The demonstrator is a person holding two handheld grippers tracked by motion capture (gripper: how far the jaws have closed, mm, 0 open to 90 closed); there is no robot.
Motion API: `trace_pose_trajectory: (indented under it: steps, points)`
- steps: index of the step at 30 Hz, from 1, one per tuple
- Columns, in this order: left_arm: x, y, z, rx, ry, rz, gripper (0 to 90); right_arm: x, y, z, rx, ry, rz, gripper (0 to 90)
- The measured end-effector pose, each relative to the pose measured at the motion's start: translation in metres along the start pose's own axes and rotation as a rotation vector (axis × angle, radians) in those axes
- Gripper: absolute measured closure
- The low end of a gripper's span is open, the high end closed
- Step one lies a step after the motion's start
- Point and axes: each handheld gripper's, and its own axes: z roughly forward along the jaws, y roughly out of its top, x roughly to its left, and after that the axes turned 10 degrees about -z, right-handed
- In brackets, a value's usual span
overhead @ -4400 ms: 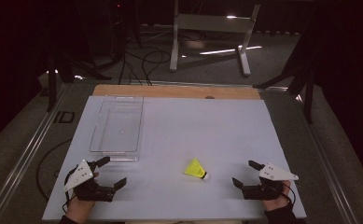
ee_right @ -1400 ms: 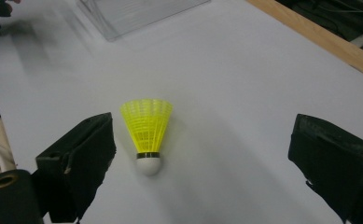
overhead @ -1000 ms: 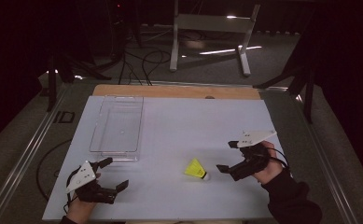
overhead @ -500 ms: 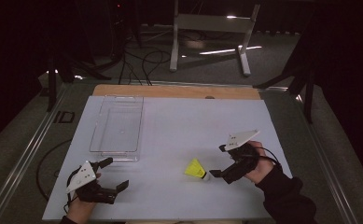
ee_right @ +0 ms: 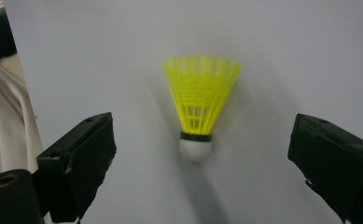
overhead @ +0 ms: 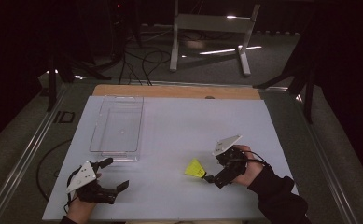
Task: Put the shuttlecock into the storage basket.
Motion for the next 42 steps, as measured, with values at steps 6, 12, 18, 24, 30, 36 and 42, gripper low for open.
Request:
trace_pose_trajectory:
  steps: [6, 12, 18, 24, 30, 36, 42]
  points:
    - [0.000, 0.000, 0.000, 0.001, 0.000, 0.002, 0.5, 0.001, -0.001, 0.013, 0.057, 0.003, 0.021, 8.1]
    - [0.000, 0.000, 0.000, 0.002, 0.001, 0.002, 0.4, 0.002, -0.002, 0.020, 0.094, 0.009, 0.039, 8.1]
    - [0.000, 0.000, 0.000, 0.003, 0.002, 0.003, 0.4, 0.003, -0.004, 0.028, 0.142, 0.012, 0.050, 9.3]
    - [0.000, 0.000, 0.000, 0.004, 0.002, 0.005, 0.4, 0.001, -0.005, 0.036, 0.196, -0.009, 0.075, 13.9]
    - [-0.001, 0.000, 0.000, 0.005, 0.002, 0.007, 0.4, 0.003, -0.006, 0.044, 0.245, 0.009, 0.080, 18.2]
    - [-0.001, 0.000, 0.000, 0.005, 0.001, 0.008, 0.4, 0.003, -0.003, 0.051, 0.289, -0.013, 0.091, 29.2]
    - [0.000, 0.000, 0.000, 0.004, 0.002, 0.007, 0.4, 0.003, -0.001, 0.058, 0.330, -0.008, 0.104, 41.2]
